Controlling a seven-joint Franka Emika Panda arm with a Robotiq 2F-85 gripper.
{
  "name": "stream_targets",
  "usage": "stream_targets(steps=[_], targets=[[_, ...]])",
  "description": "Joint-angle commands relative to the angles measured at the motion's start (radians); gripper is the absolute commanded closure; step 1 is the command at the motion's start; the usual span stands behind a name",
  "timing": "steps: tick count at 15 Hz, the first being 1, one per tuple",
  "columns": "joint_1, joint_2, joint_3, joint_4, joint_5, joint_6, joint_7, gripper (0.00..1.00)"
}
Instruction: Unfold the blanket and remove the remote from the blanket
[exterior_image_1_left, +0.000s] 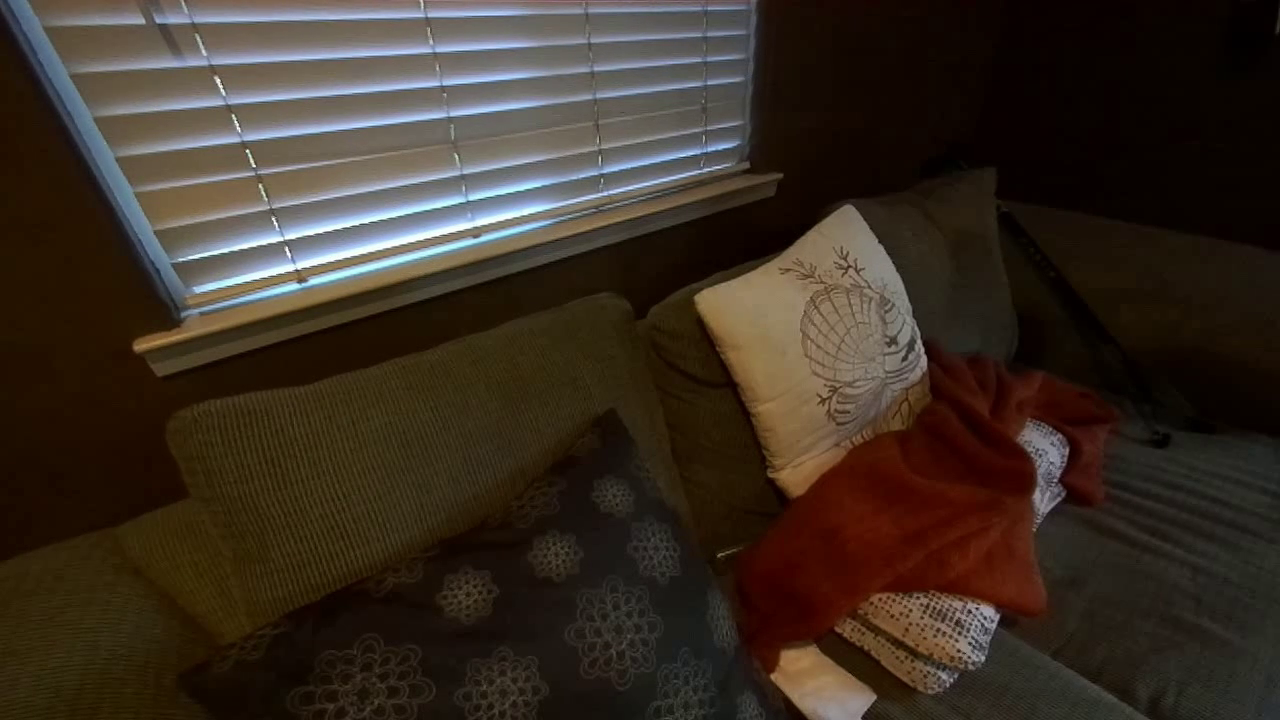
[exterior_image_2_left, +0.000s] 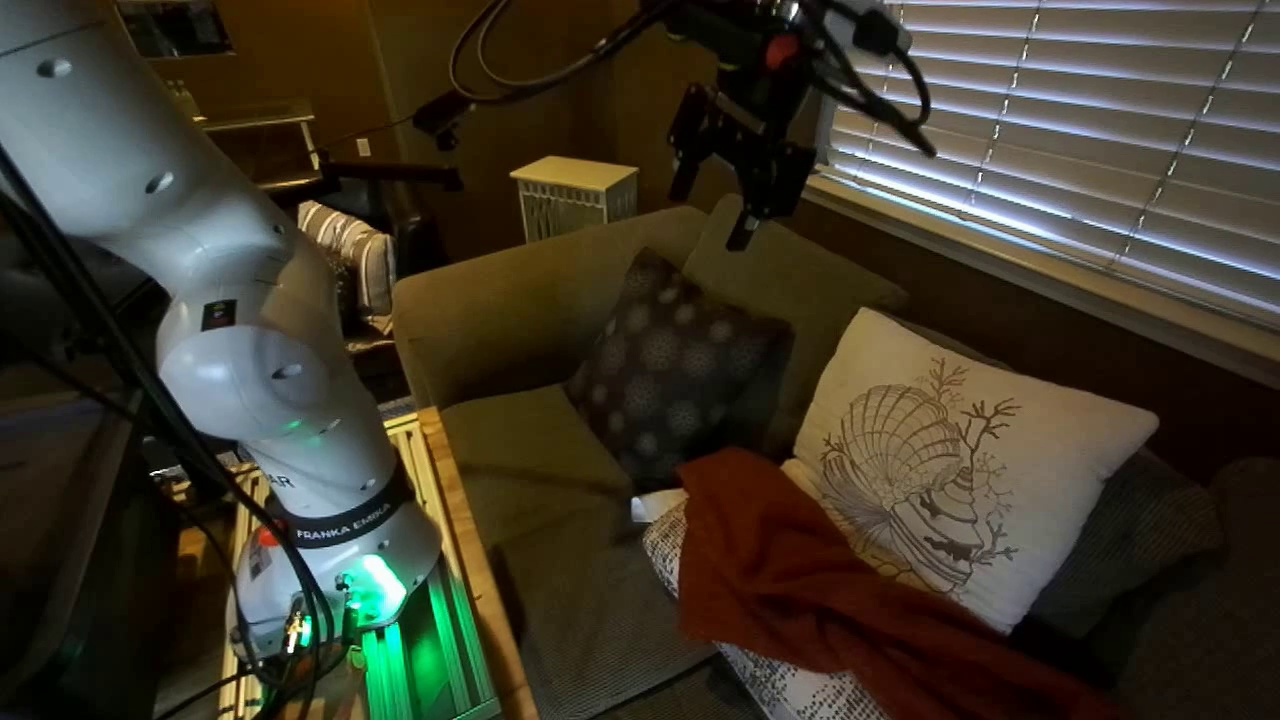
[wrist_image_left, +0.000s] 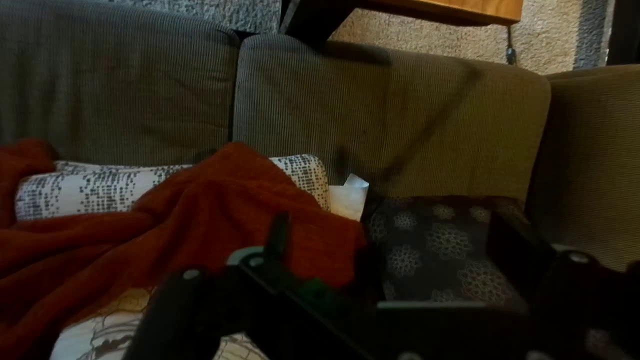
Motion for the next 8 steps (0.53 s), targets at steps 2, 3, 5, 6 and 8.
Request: stream_targets(steps=[2, 3, 5, 6, 8], targets=[[-0.027, 0.091, 0.035, -0.107, 0.071, 0.122, 0.112, 0.00], [-0.027, 0.107, 0.042, -0.125, 0.070, 0.153, 0.122, 0.00], [-0.027, 0.155, 0.056, -0.145, 0.058, 0.225, 0.155, 0.00], [-0.028, 0.174, 0.063, -0.155, 0.049, 0.261, 0.172, 0.00], [-0.031, 0.208, 0.076, -0.173, 0.018, 0.335, 0.206, 0.00]])
